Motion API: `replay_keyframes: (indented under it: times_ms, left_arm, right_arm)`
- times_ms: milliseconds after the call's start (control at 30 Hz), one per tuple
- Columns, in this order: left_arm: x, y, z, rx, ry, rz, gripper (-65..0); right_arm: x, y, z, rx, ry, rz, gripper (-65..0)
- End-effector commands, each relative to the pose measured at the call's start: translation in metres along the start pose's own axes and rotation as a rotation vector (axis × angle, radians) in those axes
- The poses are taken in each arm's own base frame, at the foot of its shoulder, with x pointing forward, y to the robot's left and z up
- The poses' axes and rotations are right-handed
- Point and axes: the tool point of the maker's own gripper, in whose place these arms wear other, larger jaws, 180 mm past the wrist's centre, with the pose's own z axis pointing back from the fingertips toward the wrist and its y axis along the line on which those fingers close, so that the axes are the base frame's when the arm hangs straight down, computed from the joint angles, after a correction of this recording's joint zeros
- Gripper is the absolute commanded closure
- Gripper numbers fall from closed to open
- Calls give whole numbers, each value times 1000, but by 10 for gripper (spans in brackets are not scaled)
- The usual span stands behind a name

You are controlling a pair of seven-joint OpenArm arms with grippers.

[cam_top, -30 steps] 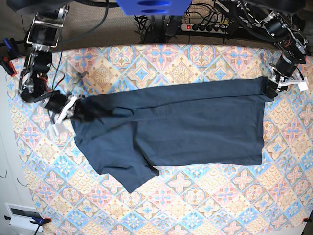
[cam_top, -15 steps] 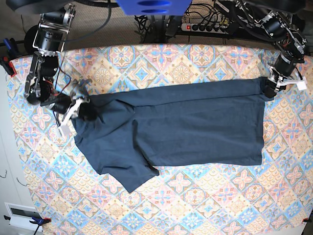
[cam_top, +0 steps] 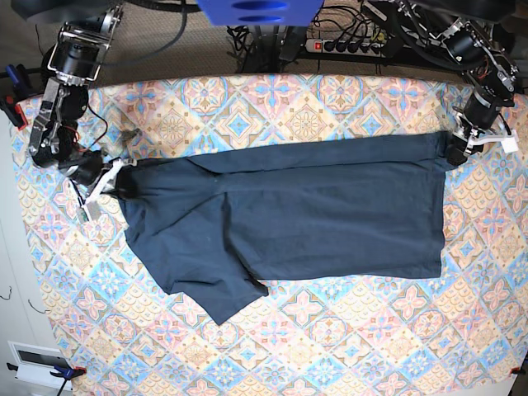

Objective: Layout the t-shirt on the table in an organized manner, then fold the t-shirt properly

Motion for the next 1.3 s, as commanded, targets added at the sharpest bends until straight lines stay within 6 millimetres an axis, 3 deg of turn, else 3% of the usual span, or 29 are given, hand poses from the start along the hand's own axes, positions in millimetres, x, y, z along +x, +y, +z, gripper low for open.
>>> replay_keyframes:
  times_ms: [0,233,533,633,800,1000,1100,1267]
  left_arm:
    - [14,-10,3,-26,-33,-26,-145]
    - [13,-10,2,-28,-31,-26,-145]
    - [13,-8,3,-19,-28,-30,-145]
    - [12,-7,3,-15,-27,-32,-145]
    - [12,-8,1,-13,-23,-34,-145]
    - [7,13,2,97,3,-90,-155]
    - [3,20,5,120,24,-97,-226]
    - [0,21,8,129,68,-114,-442]
  right_arm:
    - [20,-5,8,-20,-51,33,-37]
    - [32,-8,18,-57,-73,75,-216]
    - [25,-4,18,-43,-63,71,-213]
    - [10,8,18,18,-70,17,-213]
    - [10,24,13,81,-83,5,-213]
    - [5,43,1,134,-47,36,-213]
    - [5,44,0,136,-46,37,-213]
    - [5,44,0,136,-46,37,-213]
